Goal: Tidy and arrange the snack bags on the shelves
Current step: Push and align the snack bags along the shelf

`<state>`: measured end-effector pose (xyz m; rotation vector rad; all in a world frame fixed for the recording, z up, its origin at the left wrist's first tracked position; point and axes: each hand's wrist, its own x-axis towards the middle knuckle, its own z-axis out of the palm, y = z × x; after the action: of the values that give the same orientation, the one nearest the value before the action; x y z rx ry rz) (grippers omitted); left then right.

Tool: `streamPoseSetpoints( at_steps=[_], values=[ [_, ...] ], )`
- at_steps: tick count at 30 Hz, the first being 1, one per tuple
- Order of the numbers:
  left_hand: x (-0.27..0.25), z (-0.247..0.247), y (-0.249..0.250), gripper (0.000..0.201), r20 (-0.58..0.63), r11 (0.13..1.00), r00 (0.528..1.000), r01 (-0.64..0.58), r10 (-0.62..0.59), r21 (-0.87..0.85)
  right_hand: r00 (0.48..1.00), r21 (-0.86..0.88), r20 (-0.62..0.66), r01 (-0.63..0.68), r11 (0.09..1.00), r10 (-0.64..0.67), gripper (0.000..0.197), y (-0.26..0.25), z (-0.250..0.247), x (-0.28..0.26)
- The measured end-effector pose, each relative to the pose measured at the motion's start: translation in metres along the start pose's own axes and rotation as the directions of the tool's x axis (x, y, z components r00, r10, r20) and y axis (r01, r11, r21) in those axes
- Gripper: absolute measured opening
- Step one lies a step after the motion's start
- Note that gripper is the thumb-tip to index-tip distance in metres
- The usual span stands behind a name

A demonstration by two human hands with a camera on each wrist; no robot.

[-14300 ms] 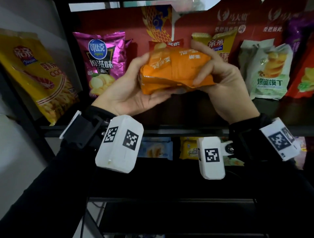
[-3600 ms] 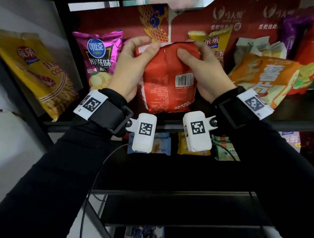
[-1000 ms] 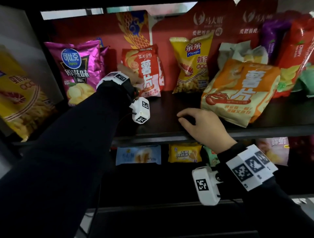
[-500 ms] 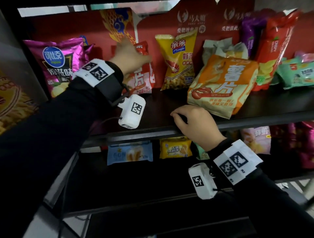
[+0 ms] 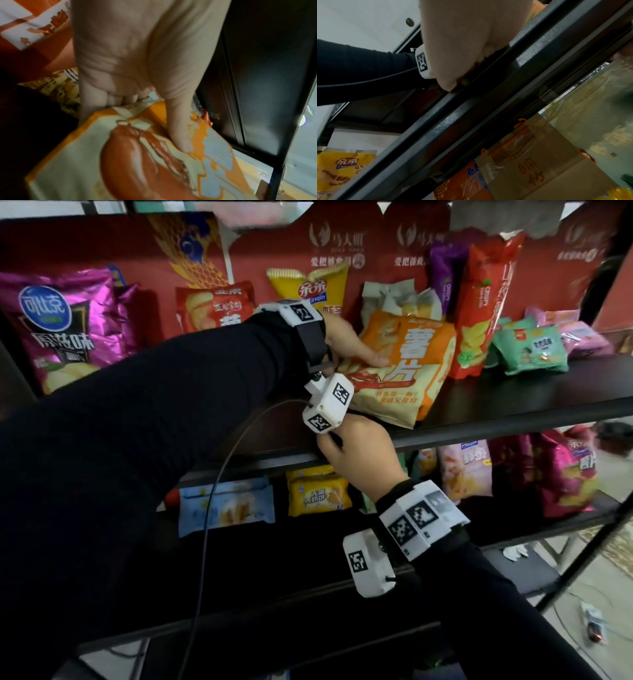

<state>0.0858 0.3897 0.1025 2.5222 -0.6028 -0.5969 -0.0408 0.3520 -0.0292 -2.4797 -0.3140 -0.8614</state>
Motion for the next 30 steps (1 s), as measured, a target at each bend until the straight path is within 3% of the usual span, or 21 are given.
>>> streamPoseSetpoints(
  at_steps=[3, 7, 9, 11, 12, 14, 16, 19, 21, 25, 30],
  values=[
    [-0.006, -0.008, -0.005, 0.06, -0.099, 0.994, 0.994, -0.05, 0.04, -0.096, 1.0, -0.018, -0.014, 0.027, 0.999, -0.028, 0.022, 0.001, 0.003, 0.001],
    [-0.047, -0.029, -0.026, 0.055, -0.353, 0.922, 0.924, -0.256, 0.145, -0.292, 0.998, -0.016, -0.048, 0.039, 0.999, -0.039, 0.024, -0.001, 0.005, 0.001],
    [-0.071, -0.042, -0.047, 0.044, -0.525, 0.825, 0.84, -0.389, 0.136, -0.41, 0.997, -0.022, -0.072, 0.008, 1.0, -0.01, 0.025, -0.002, 0.007, 0.003],
    [-0.093, -0.055, -0.077, 0.038, -0.701, 0.788, 0.709, -0.472, 0.075, -0.394, 0.996, -0.029, -0.083, -0.039, 0.999, 0.036, 0.027, -0.004, 0.009, 0.011],
    [-0.101, -0.06, -0.093, 0.042, -0.753, 0.798, 0.657, -0.474, 0.039, -0.372, 0.995, -0.038, -0.083, -0.057, 0.998, 0.054, 0.028, -0.005, 0.01, 0.018],
    [-0.106, -0.066, -0.124, 0.051, -0.792, 0.842, 0.609, -0.402, -0.048, -0.361, 0.995, -0.058, -0.038, -0.094, 0.994, 0.092, 0.029, -0.008, 0.011, 0.033],
    [-0.103, -0.065, -0.152, 0.05, -0.751, 0.852, 0.646, -0.311, -0.135, -0.42, 0.99, -0.055, 0.036, -0.134, 0.989, 0.136, 0.028, -0.01, 0.014, 0.044],
    [-0.095, -0.057, -0.179, 0.047, -0.57, 0.801, 0.782, -0.16, -0.254, -0.576, 0.982, -0.067, 0.055, -0.175, 0.982, 0.179, 0.026, -0.008, 0.021, 0.047],
    [-0.091, -0.053, -0.186, 0.05, -0.471, 0.774, 0.844, -0.113, -0.256, -0.622, 0.982, -0.081, 0.023, -0.184, 0.98, 0.186, 0.026, -0.006, 0.023, 0.044],
    [-0.088, -0.052, -0.184, 0.074, -0.377, 0.783, 0.905, -0.085, -0.199, -0.616, 0.984, -0.073, 0.01, -0.177, 0.981, 0.178, 0.027, -0.003, 0.022, 0.042],
    [-0.079, -0.051, -0.176, 0.072, -0.305, 0.781, 0.943, -0.09, -0.132, -0.618, 0.985, -0.087, 0.005, -0.169, 0.982, 0.17, 0.028, -0.002, 0.022, 0.04]
  ],
)
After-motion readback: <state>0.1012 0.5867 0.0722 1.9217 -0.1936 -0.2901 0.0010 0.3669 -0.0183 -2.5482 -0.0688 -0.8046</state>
